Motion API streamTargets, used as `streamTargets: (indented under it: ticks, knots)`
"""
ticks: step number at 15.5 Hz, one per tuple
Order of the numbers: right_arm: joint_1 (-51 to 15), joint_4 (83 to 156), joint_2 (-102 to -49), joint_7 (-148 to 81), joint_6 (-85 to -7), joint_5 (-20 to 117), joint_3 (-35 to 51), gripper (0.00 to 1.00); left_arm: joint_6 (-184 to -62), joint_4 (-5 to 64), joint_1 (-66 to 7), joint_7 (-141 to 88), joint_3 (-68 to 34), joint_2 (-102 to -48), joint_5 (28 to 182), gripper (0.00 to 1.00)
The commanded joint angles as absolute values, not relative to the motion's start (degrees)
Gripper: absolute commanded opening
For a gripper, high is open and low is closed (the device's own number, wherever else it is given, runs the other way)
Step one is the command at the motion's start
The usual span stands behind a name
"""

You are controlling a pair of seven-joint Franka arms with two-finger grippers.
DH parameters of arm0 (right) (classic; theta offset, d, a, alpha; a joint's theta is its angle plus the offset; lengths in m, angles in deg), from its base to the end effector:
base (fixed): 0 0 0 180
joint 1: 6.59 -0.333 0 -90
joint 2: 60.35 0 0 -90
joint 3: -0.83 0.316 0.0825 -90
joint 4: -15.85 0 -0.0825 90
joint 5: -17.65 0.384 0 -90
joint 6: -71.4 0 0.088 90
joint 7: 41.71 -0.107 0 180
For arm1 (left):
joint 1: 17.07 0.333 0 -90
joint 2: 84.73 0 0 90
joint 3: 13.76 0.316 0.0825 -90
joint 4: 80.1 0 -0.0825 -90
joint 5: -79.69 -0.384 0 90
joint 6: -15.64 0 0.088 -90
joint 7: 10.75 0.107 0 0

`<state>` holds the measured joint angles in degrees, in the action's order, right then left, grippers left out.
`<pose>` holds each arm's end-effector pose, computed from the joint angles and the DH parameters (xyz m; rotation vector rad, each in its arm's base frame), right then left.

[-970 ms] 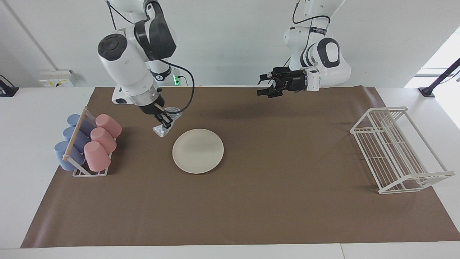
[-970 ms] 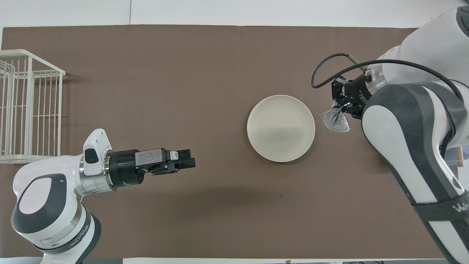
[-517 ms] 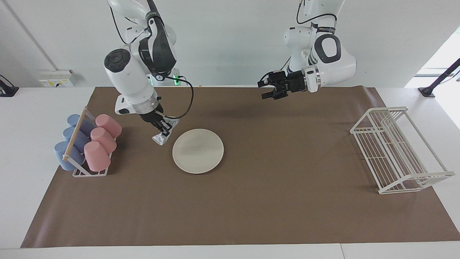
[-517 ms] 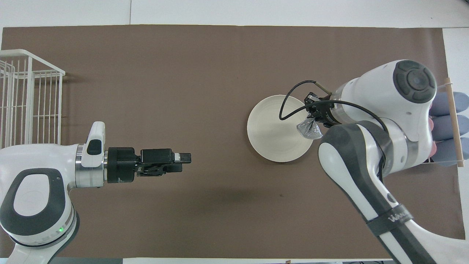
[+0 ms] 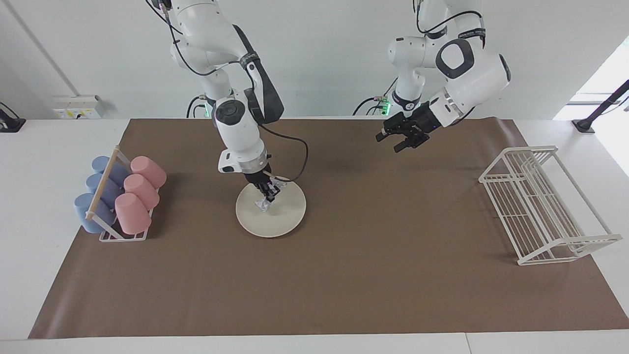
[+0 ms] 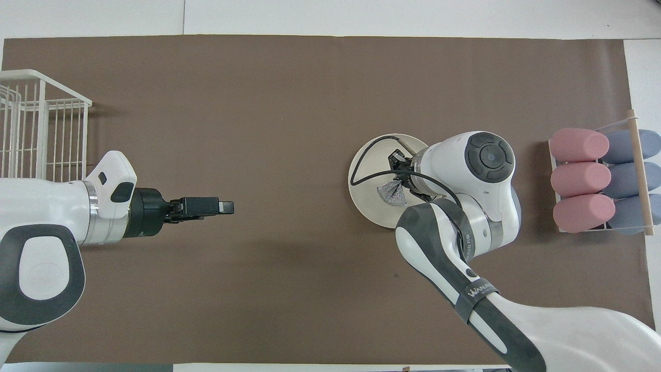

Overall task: Wipe plate with sponge
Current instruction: 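Rub the pouch in circles over the plate with the right gripper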

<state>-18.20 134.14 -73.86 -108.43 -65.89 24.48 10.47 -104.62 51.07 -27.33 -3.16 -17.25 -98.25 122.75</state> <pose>0.5534 0.2134 0.3304 -2.6979 1.2764 0.0238 0.4618 -0.1478 0.4623 2.5002 0.0071 0.0147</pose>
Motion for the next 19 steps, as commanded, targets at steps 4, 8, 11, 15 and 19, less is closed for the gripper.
streamTargets:
  ticks: [4,8,11,15,19]
  knots:
    - [-18.1,134.41,-75.73,-107.57,-67.9,21.1,10.58,0.0,-106.53,49.98,-27.09,-6.61,-17.45,-96.51,112.56,1.0]
    - [-16.09,135.02,-76.0,-101.05,-68.08,18.88,10.58,0.0,-106.62,50.24,-27.09,-11.45,-17.45,-96.6,112.47,1.0]
    - [-15.38,135.73,-76.17,-100.07,-69.66,18.79,10.58,0.0,-106.62,50.16,-26.92,-11.45,-17.45,-96.6,112.47,1.0]
    - [-18.17,136.26,-76.61,-105.33,-71.07,18.88,10.76,0.0,-106.62,50.24,-26.83,-11.45,-17.36,-96.6,112.47,1.0]
    - [-23.19,137.31,-76.17,-114.91,-71.24,18.97,10.76,0.0,-106.79,50.07,-26.83,-11.54,-17.36,-96.51,112.47,1.0]
